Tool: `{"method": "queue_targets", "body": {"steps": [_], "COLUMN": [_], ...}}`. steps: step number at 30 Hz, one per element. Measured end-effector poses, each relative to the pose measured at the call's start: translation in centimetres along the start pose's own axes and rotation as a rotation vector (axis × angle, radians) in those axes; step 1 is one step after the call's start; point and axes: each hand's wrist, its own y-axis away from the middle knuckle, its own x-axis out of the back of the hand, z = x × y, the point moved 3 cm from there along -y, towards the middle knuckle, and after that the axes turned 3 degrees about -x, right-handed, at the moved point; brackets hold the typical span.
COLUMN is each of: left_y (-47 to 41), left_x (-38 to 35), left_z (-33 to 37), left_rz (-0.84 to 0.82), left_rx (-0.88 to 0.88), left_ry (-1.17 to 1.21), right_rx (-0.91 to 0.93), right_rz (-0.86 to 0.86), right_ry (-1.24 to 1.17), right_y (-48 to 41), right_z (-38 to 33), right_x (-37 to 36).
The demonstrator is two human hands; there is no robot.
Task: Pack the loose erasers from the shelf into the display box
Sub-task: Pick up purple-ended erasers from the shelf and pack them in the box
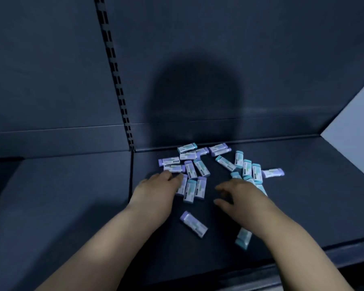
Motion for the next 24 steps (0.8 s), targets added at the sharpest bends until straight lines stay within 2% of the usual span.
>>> {"method": "queue_targets", "body": {"steps": [9, 16, 20, 24], "left_y": [-2.5, -2.4, -2.1, -1.3], "left_x": [0.4, 0.0, -0.3, -0.7], "left_z": [1.8, 1.8, 1.0, 0.4], "left_rz": [-0.091, -0.144, -0.106, 0.024], "left_rx": [0.108, 0.175, 0.211, 0.222], "left_ry": [0.032, 0.032, 0.138, 0.358], "right_rx": [0.278, 0.326, 0.323, 0.294], "right_rz": [-0.059, -0.162, -0.163, -0.156], "right_ry": [0.042, 0.075, 0.081, 0.063], "right_y": [-4.3, -5.4, -5.7, -5.7], "right_z": [1.1, 0.3, -0.3, -0.4], "right_x": [1.6, 0.3, 0.0, -0.4]}}
